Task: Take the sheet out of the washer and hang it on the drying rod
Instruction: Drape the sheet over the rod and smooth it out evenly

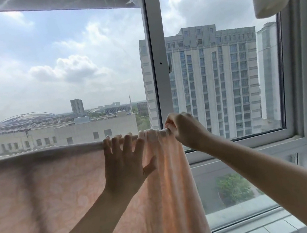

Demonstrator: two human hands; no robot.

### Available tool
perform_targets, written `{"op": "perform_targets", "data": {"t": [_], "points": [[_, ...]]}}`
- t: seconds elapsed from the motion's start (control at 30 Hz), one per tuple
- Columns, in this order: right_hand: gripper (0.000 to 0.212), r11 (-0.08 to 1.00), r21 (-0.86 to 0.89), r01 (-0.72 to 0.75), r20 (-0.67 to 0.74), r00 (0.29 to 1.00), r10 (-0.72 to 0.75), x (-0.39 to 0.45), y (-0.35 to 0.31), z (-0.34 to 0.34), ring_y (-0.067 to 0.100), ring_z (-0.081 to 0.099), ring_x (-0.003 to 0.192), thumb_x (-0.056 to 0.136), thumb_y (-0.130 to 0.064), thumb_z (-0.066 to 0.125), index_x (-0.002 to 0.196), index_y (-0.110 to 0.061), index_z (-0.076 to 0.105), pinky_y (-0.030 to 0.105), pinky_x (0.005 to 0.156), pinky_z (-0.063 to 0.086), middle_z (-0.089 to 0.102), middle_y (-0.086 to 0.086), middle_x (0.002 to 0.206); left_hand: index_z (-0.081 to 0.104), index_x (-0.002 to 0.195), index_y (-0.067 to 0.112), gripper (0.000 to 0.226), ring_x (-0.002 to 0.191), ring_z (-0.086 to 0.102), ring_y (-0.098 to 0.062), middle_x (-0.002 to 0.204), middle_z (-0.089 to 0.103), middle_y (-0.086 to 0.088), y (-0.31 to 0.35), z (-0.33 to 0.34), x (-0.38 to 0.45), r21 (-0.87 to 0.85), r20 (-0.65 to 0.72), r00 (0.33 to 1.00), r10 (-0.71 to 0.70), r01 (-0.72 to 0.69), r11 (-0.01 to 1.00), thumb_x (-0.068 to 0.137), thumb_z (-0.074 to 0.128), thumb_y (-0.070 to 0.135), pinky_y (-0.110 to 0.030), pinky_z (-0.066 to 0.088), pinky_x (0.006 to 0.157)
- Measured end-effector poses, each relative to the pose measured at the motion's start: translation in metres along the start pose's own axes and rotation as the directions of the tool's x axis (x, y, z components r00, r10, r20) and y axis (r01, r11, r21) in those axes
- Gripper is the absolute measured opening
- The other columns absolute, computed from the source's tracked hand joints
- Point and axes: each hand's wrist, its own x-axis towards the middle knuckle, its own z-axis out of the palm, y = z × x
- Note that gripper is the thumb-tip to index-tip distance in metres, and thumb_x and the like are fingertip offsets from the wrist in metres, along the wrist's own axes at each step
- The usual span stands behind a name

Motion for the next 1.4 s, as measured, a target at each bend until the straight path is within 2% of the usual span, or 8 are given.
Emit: {"op": "perform_targets", "data": {"t": [0.3, 0.5, 0.6, 0.83, 0.97, 1.1, 1.23, 1.4], "points": [[0.02, 0.994, 0.089, 0.056, 0.158, 0.985, -0.07, -0.005, 0.0, -0.008, 0.007, 0.061, 0.086, 0.09, -0.012, 0.065, 0.11, -0.008, 0.065, 0.003, 0.071, 0.045, 0.069, 0.0, 0.101, 0.056, 0.124, 0.012, 0.067, 0.107, 0.051, -0.04, 0.118, 0.057, -0.017, -0.006, -0.001, -0.001, 0.021, 0.041, 0.999, -0.008, 0.007, 1.0, 0.087, 0.04, 0.065, -0.06, 0.035, 0.1], [0.006, 0.996, 0.085, 0.028, 0.036, 0.999, -0.031, -0.006, 0.0, -0.004, 0.014, 0.067, 0.081, 0.091, -0.008, 0.062, 0.095, -0.011, 0.065, 0.011, 0.066, 0.051, 0.071, 0.004, 0.092, 0.057, 0.121, 0.01, 0.068, 0.104, 0.053, -0.041, 0.115, 0.057, -0.018, -0.003, -0.002, -0.001, 0.016, 0.037, 0.999, -0.001, 0.001, 1.0, 0.087, 0.036, 0.065, -0.061, 0.036, 0.099], [0.002, 0.992, -0.081, 0.096, 0.005, 0.995, -0.096, 0.0, -0.006, -0.004, 0.018, 0.061, 0.075, 0.093, -0.011, 0.058, 0.095, -0.01, 0.06, 0.032, 0.07, 0.056, 0.065, 0.005, 0.082, 0.059, 0.12, 0.01, 0.067, 0.104, 0.053, -0.041, 0.116, 0.057, -0.018, -0.004, -0.002, -0.001, 0.017, 0.029, 1.0, 0.003, -0.003, 1.0, 0.088, 0.036, 0.064, -0.061, 0.036, 0.099], [0.005, 0.988, -0.065, -0.14, -0.287, 0.951, 0.115, 0.016, 0.038, -0.027, 0.022, 0.062, 0.077, 0.098, -0.016, 0.053, 0.096, -0.013, 0.056, 0.04, 0.07, 0.054, 0.065, 0.005, 0.085, 0.055, 0.13, 0.01, 0.065, 0.103, 0.052, -0.039, 0.115, 0.057, -0.017, -0.01, 0.0, -0.003, 0.019, -0.029, 1.0, 0.003, -0.002, 1.0, 0.09, 0.041, 0.059, -0.059, 0.036, 0.099], [0.008, 0.956, -0.173, -0.238, -0.051, 0.971, 0.232, -0.008, 0.071, -0.027, 0.021, 0.065, 0.082, 0.093, -0.008, 0.057, 0.097, -0.01, 0.063, 0.032, 0.072, 0.053, 0.069, 0.008, 0.092, 0.055, 0.13, 0.011, 0.066, 0.105, 0.053, -0.038, 0.117, 0.058, -0.016, -0.012, 0.003, -0.002, 0.03, -0.015, 1.0, -0.003, 0.003, 1.0, 0.09, 0.037, 0.061, -0.058, 0.037, 0.098], [0.015, 0.979, -0.074, -0.192, 0.094, 0.976, 0.199, -0.021, 0.071, -0.025, 0.01, 0.06, 0.079, 0.093, -0.005, 0.058, 0.105, -0.005, 0.067, 0.006, 0.061, 0.041, 0.07, 0.007, 0.099, 0.056, 0.129, 0.01, 0.067, 0.104, 0.053, -0.039, 0.116, 0.058, -0.017, -0.007, 0.005, 0.001, 0.029, -0.028, 1.0, -0.011, 0.011, 1.0, 0.091, 0.035, 0.061, -0.058, 0.037, 0.099], [0.02, 0.992, 0.098, -0.081, 0.128, 0.989, 0.068, -0.014, 0.046, -0.017, 0.012, 0.063, 0.087, 0.094, -0.013, 0.059, 0.111, -0.005, 0.064, 0.014, 0.077, 0.052, 0.07, 0.008, 0.104, 0.055, 0.13, 0.01, 0.066, 0.104, 0.052, -0.039, 0.116, 0.057, -0.017, -0.003, 0.005, 0.003, 0.042, -0.035, 0.999, -0.013, 0.015, 0.999, 0.092, 0.035, 0.06, -0.057, 0.035, 0.099], [0.018, 0.988, 0.152, -0.025, 0.106, 0.994, 0.009, -0.005, 0.025, -0.004, 0.013, 0.063, 0.086, 0.093, -0.007, 0.06, 0.109, -0.003, 0.066, 0.019, 0.081, 0.053, 0.07, 0.009, 0.102, 0.054, 0.131, 0.012, 0.064, 0.106, 0.051, -0.038, 0.118, 0.057, -0.015, -0.007, 0.004, 0.001, 0.04, -0.021, 1.0, -0.017, 0.018, 0.999, 0.091, 0.036, 0.059, -0.057, 0.035, 0.1]]}}
